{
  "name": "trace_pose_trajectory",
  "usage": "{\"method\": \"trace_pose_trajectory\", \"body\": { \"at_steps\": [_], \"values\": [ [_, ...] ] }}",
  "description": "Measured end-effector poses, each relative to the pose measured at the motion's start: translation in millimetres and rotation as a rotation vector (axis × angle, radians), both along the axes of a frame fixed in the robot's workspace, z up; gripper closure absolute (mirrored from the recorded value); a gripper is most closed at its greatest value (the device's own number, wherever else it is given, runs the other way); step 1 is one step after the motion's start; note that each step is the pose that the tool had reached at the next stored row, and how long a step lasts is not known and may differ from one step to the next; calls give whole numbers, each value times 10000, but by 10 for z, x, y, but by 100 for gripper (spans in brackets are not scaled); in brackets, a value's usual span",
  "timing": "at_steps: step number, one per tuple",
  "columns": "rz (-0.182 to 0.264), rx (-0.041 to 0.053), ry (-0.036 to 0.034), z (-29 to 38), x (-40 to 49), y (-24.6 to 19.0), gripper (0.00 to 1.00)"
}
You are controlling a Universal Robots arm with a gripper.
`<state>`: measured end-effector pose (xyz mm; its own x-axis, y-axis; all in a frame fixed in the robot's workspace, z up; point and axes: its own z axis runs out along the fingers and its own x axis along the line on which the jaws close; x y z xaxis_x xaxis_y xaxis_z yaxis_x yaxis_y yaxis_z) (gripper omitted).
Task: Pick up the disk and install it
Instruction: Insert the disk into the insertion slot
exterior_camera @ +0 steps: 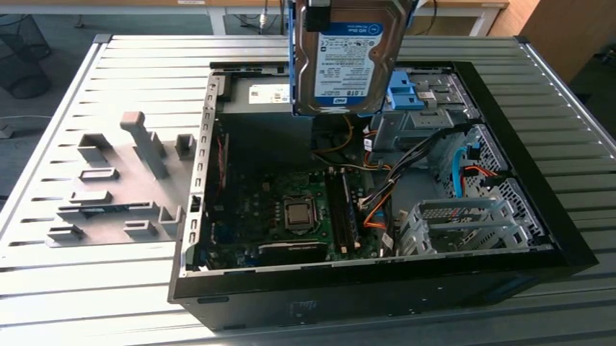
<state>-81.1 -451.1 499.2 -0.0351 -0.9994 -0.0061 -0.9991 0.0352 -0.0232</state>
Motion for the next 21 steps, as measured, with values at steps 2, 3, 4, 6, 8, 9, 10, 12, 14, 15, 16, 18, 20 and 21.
{"method": "trace_pose_trajectory", "body": {
  "at_steps": [2,3,4,6,8,9,10,12,14,15,16,18,20,21],
  "values": [
    [-1,0,0,-2,48,-5,64],
    [0,0,0,-3,71,-10,64],
    [0,-1,1,-3,86,-18,64],
    [0,-1,0,-6,98,-47,64],
    [-1,0,0,-9,98,-102,64],
    [-1,0,0,-11,98,-136,64],
    [-1,0,0,-14,98,-169,64],
    [-1,0,0,-22,98,-238,64],
    [0,1,0,-31,98,-311,64],
    [-1,-1,0,-34,98,-348,64],
    [0,0,0,-38,98,-390,64],
    [-1,-1,1,-44,98,-469,64],
    [-1,0,0,-51,98,-550,64],
    [-1,1,0,-54,98,-589,64]
  ]
}}
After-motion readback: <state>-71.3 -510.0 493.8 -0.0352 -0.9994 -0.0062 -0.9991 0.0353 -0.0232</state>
